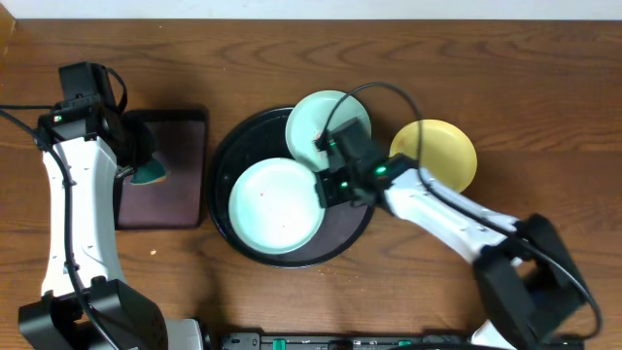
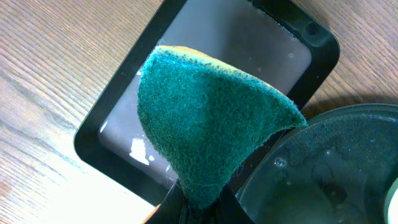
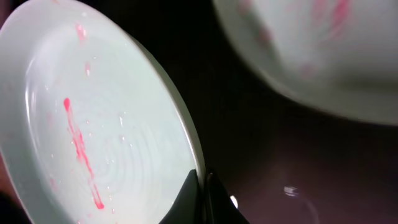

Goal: Clean dirty plates on tray and stack at the side
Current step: 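Move the right gripper to grip a pale green plate rim, then scrub the held pale green plate with the sponge in the left gripper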

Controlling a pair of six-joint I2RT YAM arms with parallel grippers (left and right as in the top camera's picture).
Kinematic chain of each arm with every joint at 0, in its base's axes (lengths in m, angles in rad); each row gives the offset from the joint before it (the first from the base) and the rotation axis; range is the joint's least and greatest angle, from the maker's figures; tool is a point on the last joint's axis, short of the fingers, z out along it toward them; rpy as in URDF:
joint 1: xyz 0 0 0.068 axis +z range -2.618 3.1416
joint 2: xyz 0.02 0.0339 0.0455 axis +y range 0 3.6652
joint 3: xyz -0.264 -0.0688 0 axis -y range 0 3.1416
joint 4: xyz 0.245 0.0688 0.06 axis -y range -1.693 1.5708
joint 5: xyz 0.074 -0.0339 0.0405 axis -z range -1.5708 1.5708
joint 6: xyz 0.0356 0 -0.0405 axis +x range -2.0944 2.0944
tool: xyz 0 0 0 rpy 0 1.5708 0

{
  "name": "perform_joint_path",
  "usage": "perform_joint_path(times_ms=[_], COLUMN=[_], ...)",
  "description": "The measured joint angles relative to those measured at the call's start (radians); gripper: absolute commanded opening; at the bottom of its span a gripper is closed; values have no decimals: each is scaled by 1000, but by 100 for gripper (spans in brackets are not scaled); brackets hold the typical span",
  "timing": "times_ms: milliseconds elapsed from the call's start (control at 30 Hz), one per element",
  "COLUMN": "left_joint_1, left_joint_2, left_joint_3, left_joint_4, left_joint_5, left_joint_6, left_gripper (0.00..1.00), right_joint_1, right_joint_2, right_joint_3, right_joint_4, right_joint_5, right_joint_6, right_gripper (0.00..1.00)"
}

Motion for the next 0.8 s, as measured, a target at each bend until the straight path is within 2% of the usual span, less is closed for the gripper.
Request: perform_joint_path(times_ms=[133,333,800], left_joint_1=[0,-32,-308], left_joint_2=[0,0,0], left_joint_3=[0,0,-7], left_joint_4=[-12,-30,-66], left_joint_5=[0,0,3], left_joint_6=[0,-1,-108], left_gripper=[7,7,7], right_joint_1=[42,41,41], right_joint_2=[77,102,120], right_joint_3=[0,3,12], right_joint_4=[8,23,45], right_joint_5=[12,46,149], right_joint_6=[47,96,200], right_gripper=[0,1,1])
